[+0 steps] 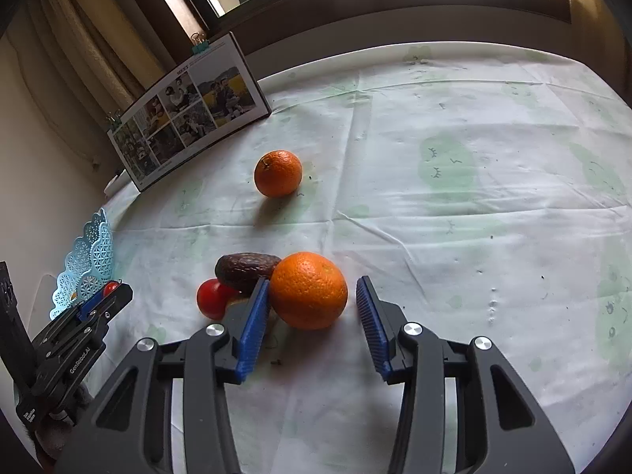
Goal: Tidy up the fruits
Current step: 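Carry the tomato into the blue basket and open the left tool while the right tool grasps the orange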
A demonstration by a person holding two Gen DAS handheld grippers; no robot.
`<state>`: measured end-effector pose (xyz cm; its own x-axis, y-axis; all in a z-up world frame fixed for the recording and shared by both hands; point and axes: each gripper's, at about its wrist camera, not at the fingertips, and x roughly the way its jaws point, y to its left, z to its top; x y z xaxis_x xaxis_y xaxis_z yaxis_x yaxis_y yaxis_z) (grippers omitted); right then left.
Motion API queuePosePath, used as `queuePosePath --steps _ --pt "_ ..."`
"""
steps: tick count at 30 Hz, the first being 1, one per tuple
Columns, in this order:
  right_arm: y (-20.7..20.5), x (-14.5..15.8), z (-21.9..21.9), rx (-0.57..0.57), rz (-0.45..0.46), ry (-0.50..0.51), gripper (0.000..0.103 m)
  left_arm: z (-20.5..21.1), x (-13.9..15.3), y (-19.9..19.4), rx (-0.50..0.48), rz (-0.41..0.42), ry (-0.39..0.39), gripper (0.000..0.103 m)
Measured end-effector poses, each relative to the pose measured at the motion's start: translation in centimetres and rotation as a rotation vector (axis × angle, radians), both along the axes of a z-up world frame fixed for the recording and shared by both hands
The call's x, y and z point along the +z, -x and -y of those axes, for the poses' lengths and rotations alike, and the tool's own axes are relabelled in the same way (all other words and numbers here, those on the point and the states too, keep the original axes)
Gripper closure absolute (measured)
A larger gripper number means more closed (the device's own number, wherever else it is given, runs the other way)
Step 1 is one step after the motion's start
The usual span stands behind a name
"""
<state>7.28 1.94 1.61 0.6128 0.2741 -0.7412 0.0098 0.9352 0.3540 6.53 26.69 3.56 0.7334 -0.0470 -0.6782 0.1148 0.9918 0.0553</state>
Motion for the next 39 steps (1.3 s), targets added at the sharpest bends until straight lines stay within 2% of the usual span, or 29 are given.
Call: queuePosePath --steps 2,19,27,39 --pt "0.0 0.0 -0.2 0.009 -0.001 -0.006 0.063 0.0 0.0 0.2 -0.003 0.003 -0.003 0.076" --pt "2.0 2.0 -0.2 -0.034 0.066 0.016 0.064 -3.6 2.7 2.0 0.078 0.081 0.017 0.076" --pt "2.5 2.6 -0.9 -0.04 0.078 0.021 0.064 -8.4 5.0 3.0 0.188 0.138 0.008 0.076" --pt "2.8 3.8 -3.2 -0.01 0.098 0.04 0.064 -15.7 5.3 3.3 0.349 0.145 0.003 0.076"
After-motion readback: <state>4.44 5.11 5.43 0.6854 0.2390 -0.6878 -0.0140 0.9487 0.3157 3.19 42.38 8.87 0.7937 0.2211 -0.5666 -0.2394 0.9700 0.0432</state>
